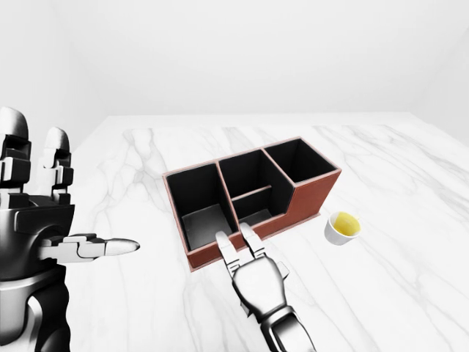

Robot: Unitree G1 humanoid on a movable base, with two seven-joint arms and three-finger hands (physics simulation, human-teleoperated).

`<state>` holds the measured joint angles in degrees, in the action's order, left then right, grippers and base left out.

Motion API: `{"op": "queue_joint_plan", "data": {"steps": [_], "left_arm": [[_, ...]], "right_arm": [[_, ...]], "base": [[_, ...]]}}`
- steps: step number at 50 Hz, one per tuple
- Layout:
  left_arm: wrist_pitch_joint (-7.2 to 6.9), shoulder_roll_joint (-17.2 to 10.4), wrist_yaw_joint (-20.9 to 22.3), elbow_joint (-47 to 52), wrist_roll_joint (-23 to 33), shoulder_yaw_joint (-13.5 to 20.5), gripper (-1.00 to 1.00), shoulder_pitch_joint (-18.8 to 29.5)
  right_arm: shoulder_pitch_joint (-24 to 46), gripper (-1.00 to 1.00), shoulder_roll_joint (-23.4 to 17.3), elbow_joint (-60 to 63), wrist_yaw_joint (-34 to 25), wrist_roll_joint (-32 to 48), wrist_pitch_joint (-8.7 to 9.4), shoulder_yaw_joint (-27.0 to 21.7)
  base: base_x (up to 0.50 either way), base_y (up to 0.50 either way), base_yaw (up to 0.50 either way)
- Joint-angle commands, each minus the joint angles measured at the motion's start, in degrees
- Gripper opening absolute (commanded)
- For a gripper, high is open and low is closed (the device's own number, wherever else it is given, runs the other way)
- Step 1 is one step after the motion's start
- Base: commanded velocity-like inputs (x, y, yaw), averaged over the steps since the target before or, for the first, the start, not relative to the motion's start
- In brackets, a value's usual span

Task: Pick up the book and place it in the front compartment of the caddy.

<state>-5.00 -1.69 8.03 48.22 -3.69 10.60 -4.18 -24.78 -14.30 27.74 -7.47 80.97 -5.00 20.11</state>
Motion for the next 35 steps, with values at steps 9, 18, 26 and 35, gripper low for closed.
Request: {"op": "queue_joint_plan", "data": {"steps": [9, 18, 26, 35], "left_arm": [[0.00, 0.0, -0.2, 0.1, -0.1, -0.1, 1.00, 0.2], [0.00, -0.1, -0.2, 0.1, 0.0, -0.2, 1.00, 0.1], [0.00, 0.0, -0.1, -0.2, 0.1, -0.3, 1.00, 0.1], [0.00, 0.0, -0.2, -0.3, 0.2, -0.4, 1.00, 0.1]], "right_arm": [[1.1, 1.00, -1.2, -4.6, 4.6, 3.1, 0.00, 1.6], [0.2, 1.00, -2.0, -5.7, 7.0, 4.4, 0.00, 2.2], [-2.6, 1.00, -3.8, -6.5, 10.3, 5.0, 0.00, 3.1], [-2.9, 1.00, -5.0, -8.5, 12.3, 5.2, 0.00, 4.0]], "base": [[0.00, 0.00, 0.00], [0.00, 0.00, 0.00], [0.00, 0.00, 0.00], [0.00, 0.00, 0.00]]}}
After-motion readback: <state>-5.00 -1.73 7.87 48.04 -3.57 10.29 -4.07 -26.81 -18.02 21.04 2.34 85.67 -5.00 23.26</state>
